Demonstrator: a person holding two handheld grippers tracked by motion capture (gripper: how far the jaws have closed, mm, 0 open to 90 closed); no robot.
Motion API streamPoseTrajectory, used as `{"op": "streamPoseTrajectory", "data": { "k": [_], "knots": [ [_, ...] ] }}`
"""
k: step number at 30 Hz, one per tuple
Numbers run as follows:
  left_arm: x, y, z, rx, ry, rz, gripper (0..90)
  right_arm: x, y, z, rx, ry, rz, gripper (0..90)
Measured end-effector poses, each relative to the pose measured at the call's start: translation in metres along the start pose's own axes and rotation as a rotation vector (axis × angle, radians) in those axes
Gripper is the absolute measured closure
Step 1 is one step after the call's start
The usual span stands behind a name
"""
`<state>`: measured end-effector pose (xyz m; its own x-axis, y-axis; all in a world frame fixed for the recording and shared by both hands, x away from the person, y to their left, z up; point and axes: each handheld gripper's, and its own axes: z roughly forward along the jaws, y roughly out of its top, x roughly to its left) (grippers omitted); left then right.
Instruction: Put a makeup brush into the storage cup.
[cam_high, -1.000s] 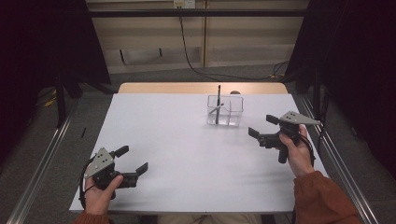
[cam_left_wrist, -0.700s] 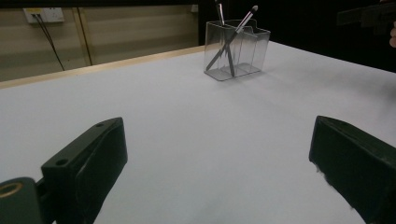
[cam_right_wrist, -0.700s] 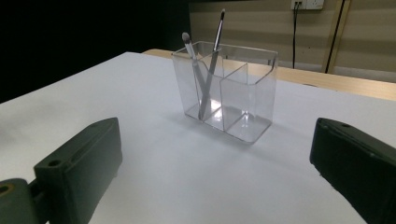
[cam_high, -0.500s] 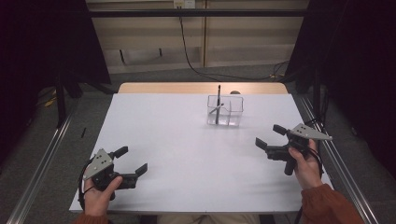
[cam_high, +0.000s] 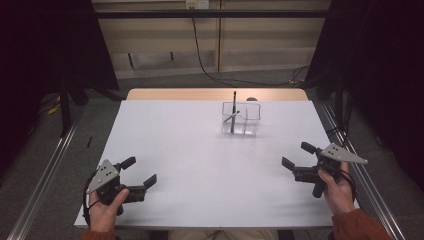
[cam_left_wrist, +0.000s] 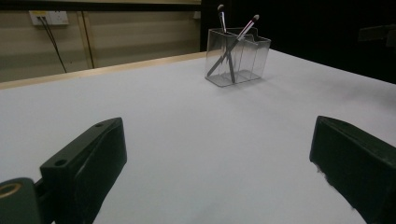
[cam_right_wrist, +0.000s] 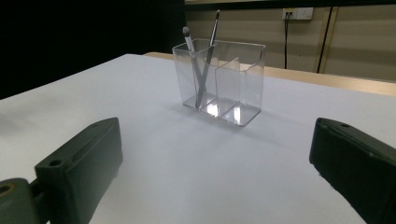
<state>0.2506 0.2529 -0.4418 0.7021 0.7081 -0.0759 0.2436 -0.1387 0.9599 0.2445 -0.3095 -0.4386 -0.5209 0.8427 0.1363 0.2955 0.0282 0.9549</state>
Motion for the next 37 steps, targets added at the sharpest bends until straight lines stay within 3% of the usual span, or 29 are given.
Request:
{"op": "streamPoseTrajectory", "data": {
  "k": [8, 18, 21, 37],
  "knots": [
    [-0.002, 0.001, -0.004, -0.005, 0.001, 0.020, 3.9, -0.001, -0.008, -0.009, -0.010, 0.000, -0.008, 2.1],
    [-0.003, -0.001, -0.010, -0.013, 0.018, 0.013, 3.9, 0.011, -0.013, -0.027, -0.032, 0.017, -0.024, 1.9],
    [-0.004, -0.001, -0.011, -0.008, 0.022, 0.015, 3.9, 0.008, -0.016, -0.030, -0.025, 0.011, -0.026, 1.9],
    [-0.004, 0.000, -0.010, -0.014, 0.023, 0.026, 3.9, 0.004, -0.019, -0.026, -0.006, 0.017, -0.017, 1.6]
  ]
}}
